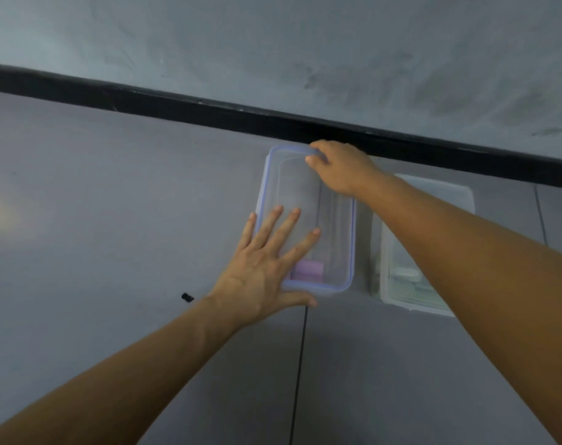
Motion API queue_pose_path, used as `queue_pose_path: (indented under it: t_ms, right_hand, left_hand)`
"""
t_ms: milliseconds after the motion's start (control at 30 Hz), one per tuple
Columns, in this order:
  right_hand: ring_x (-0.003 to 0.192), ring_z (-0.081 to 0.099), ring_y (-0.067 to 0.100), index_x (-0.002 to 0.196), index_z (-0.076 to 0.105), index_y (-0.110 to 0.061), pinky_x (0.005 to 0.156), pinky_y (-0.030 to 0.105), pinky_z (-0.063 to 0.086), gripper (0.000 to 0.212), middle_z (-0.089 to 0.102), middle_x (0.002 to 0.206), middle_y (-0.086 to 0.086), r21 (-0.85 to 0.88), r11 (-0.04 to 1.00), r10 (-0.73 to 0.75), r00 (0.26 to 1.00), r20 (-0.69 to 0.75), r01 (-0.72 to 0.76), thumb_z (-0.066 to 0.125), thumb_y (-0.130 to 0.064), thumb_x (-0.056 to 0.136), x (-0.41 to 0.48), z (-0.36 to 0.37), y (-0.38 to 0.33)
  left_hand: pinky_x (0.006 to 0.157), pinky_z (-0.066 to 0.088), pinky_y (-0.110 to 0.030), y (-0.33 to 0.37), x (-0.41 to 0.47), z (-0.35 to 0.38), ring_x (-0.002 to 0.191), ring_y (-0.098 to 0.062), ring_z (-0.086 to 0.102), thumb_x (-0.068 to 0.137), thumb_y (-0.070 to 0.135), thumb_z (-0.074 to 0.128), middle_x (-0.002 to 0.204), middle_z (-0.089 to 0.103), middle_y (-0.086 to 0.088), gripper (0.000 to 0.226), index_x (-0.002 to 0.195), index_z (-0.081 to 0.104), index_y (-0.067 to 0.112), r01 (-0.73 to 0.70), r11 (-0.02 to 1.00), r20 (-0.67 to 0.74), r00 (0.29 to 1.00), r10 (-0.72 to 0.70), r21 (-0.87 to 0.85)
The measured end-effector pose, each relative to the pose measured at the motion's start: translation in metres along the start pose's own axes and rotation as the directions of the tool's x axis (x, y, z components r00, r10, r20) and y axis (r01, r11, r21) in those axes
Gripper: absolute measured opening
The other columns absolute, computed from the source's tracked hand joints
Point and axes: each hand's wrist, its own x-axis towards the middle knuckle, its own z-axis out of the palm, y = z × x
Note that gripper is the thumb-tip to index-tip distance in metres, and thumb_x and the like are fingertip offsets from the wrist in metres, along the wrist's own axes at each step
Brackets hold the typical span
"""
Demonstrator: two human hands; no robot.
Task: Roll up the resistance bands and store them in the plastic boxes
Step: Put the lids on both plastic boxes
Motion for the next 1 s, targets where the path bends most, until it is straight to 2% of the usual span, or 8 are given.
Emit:
queue_pose_path:
  t_ms: [333, 467, 533, 600, 700, 800, 900, 1000]
  right_hand:
    - [0.113, 0.055, 0.028, 0.126, 0.055, -0.016, 0.086, 0.032, 0.041, 0.034, 0.059, 0.124, 0.008, 0.119, 0.986, 0.106, 0.992, 0.075, -0.114, 0.043, -0.037, 0.101, 0.010, -0.004, -0.005]
    - [0.132, 0.041, 0.029, 0.141, 0.044, -0.016, 0.102, 0.038, 0.038, 0.046, 0.051, 0.140, 0.009, 0.093, 0.992, 0.082, 0.996, 0.030, -0.085, 0.039, -0.041, 0.103, 0.004, 0.006, 0.000]
    - [0.145, 0.024, 0.029, 0.149, 0.037, -0.016, 0.115, 0.047, 0.026, 0.052, 0.038, 0.153, 0.007, 0.041, 0.998, 0.056, 0.998, -0.038, -0.055, 0.037, -0.042, 0.104, -0.004, 0.012, 0.003]
    - [0.150, 0.010, 0.028, 0.153, 0.027, -0.016, 0.119, 0.053, 0.013, 0.055, 0.022, 0.162, 0.006, -0.021, 0.999, 0.031, 0.990, -0.137, -0.034, 0.035, -0.040, 0.105, -0.020, 0.016, 0.007]
    - [0.151, 0.007, 0.027, 0.154, 0.027, -0.019, 0.121, 0.049, 0.011, 0.058, 0.016, 0.164, 0.007, -0.011, 0.997, 0.074, 0.954, -0.290, -0.081, 0.035, -0.046, 0.103, -0.080, 0.014, 0.035]
    - [0.151, 0.003, 0.028, 0.154, 0.025, -0.026, 0.120, 0.054, 0.015, 0.071, 0.007, 0.165, 0.005, 0.061, 0.952, 0.304, 0.911, -0.277, -0.299, 0.034, -0.064, 0.094, -0.169, 0.013, 0.091]
    - [0.151, -0.006, 0.025, 0.156, 0.015, -0.035, 0.121, 0.052, 0.012, 0.085, -0.006, 0.165, -0.001, 0.131, 0.889, 0.456, 0.880, -0.137, -0.440, 0.035, -0.075, 0.083, -0.238, 0.026, 0.120]
    - [0.152, -0.001, 0.024, 0.156, 0.015, -0.037, 0.121, 0.044, 0.013, 0.089, -0.009, 0.165, -0.003, 0.194, 0.879, 0.462, 0.880, -0.113, -0.436, 0.039, -0.075, 0.079, -0.252, 0.043, 0.117]
  left_hand:
    - [0.112, 0.019, -0.064, 0.003, 0.002, 0.010, 0.148, -0.038, 0.013, 0.082, 0.078, 0.042, 0.160, 0.019, -0.014, 0.087, 0.152, 0.028, 0.029, 0.001, 0.996, -0.084, 0.996, 0.006, 0.084]
    - [0.113, 0.017, -0.064, 0.002, 0.000, 0.008, 0.149, -0.037, 0.007, 0.077, 0.082, 0.042, 0.162, 0.013, -0.013, 0.095, 0.154, 0.022, 0.029, 0.010, 0.999, -0.059, 0.998, -0.007, 0.042]
    - [0.114, 0.014, -0.064, 0.001, 0.000, 0.006, 0.149, -0.035, 0.002, 0.073, 0.087, 0.041, 0.163, 0.008, -0.012, 0.102, 0.155, 0.018, 0.030, 0.008, 1.000, -0.032, 0.999, -0.008, 0.026]
    - [0.115, 0.012, -0.064, 0.001, -0.001, 0.000, 0.150, -0.034, -0.002, 0.070, 0.090, 0.039, 0.163, 0.005, -0.010, 0.106, 0.155, 0.015, 0.031, 0.004, 1.000, -0.022, 1.000, -0.005, -0.017]
    - [0.116, 0.014, -0.061, 0.002, -0.001, -0.008, 0.150, -0.030, -0.006, 0.076, 0.087, 0.036, 0.164, 0.002, -0.005, 0.094, 0.153, 0.019, 0.036, 0.139, 0.964, -0.078, 0.984, -0.161, -0.227]
    - [0.116, 0.025, -0.051, 0.002, 0.009, -0.017, 0.149, -0.032, 0.011, 0.081, 0.078, 0.040, 0.164, -0.007, 0.002, 0.081, 0.151, 0.016, 0.046, 0.423, 0.750, 0.004, 0.872, -0.489, -0.509]
    - [0.107, 0.036, -0.044, 0.006, 0.019, -0.014, 0.140, -0.033, 0.033, 0.082, 0.070, 0.050, 0.163, -0.011, 0.008, 0.081, 0.151, 0.013, 0.048, 0.494, 0.686, 0.111, 0.845, -0.523, -0.534]
    - [0.109, 0.035, -0.044, 0.012, 0.024, -0.011, 0.141, -0.031, 0.031, 0.083, 0.066, 0.054, 0.163, -0.008, 0.008, 0.080, 0.151, 0.017, 0.046, 0.479, 0.675, 0.089, 0.846, -0.526, -0.562]
